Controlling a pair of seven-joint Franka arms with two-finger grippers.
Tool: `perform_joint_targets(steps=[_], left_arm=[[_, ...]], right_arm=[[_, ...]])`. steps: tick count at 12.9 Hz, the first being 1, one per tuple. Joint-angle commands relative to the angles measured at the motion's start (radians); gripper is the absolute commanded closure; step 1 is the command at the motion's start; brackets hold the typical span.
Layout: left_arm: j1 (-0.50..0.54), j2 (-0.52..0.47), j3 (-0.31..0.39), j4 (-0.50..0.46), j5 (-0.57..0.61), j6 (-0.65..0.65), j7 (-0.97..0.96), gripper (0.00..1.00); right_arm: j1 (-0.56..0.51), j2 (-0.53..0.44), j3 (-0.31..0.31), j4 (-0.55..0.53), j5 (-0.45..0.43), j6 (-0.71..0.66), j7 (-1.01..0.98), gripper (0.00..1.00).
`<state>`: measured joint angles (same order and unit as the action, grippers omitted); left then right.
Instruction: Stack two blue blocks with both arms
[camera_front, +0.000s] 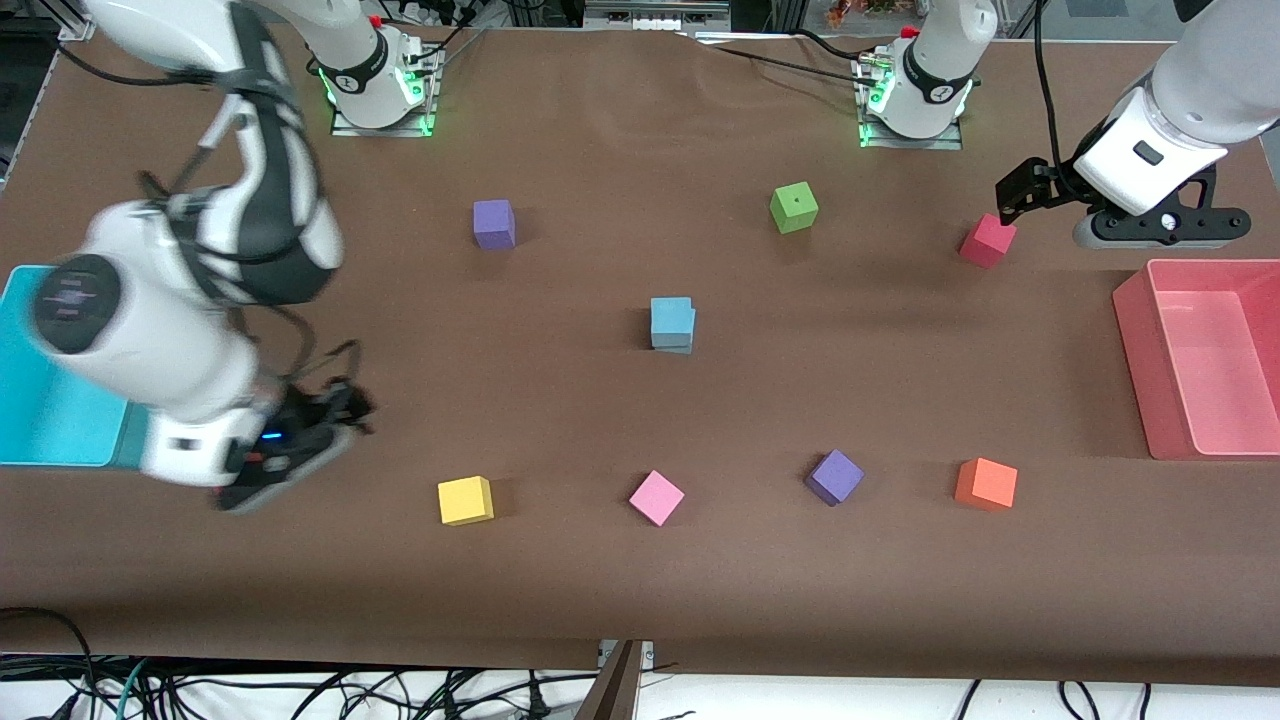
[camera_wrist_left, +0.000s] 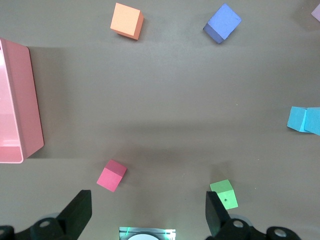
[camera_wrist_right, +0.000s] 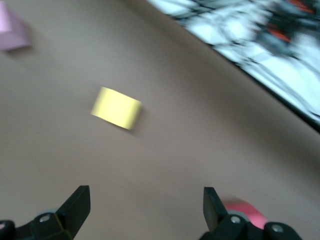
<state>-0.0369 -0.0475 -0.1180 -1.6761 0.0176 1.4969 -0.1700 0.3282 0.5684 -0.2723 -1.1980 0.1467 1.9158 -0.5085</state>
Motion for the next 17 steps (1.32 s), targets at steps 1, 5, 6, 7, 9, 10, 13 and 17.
perform_joint_targets(steps=[1,5,6,7,9,10,13,17], left_arm=[[0.015,-0.014,-0.022,-0.004,0.012,0.016,0.012,0.00],[0.009,-0.015,-0.040,0.001,0.012,0.013,0.010,0.00],[0.009,-0.015,-0.040,0.001,0.012,0.011,0.010,0.00],[0.012,-0.015,-0.039,0.001,0.012,0.011,0.012,0.00],[0.017,-0.015,-0.032,0.003,0.012,0.011,0.014,0.00],[0.017,-0.014,-0.034,0.004,0.013,0.013,0.014,0.00],[0.017,-0.012,-0.034,0.004,0.013,0.013,0.014,0.00],[0.017,-0.011,-0.031,0.010,0.012,0.011,0.012,0.00]], right_arm=[[-0.104,-0.126,0.030,-0.072,-0.027,-0.021,-0.010,0.00],[-0.147,-0.272,0.053,-0.202,-0.081,-0.105,0.199,0.00],[-0.171,-0.304,0.089,-0.231,-0.082,-0.141,0.320,0.00],[-0.187,-0.352,0.116,-0.291,-0.085,-0.150,0.408,0.00],[-0.218,-0.454,0.131,-0.420,-0.110,-0.152,0.426,0.00],[-0.228,-0.479,0.136,-0.440,-0.111,-0.155,0.423,0.00],[-0.259,-0.482,0.139,-0.439,-0.113,-0.175,0.400,0.00],[-0.261,-0.470,0.150,-0.410,-0.115,-0.235,0.426,0.00]])
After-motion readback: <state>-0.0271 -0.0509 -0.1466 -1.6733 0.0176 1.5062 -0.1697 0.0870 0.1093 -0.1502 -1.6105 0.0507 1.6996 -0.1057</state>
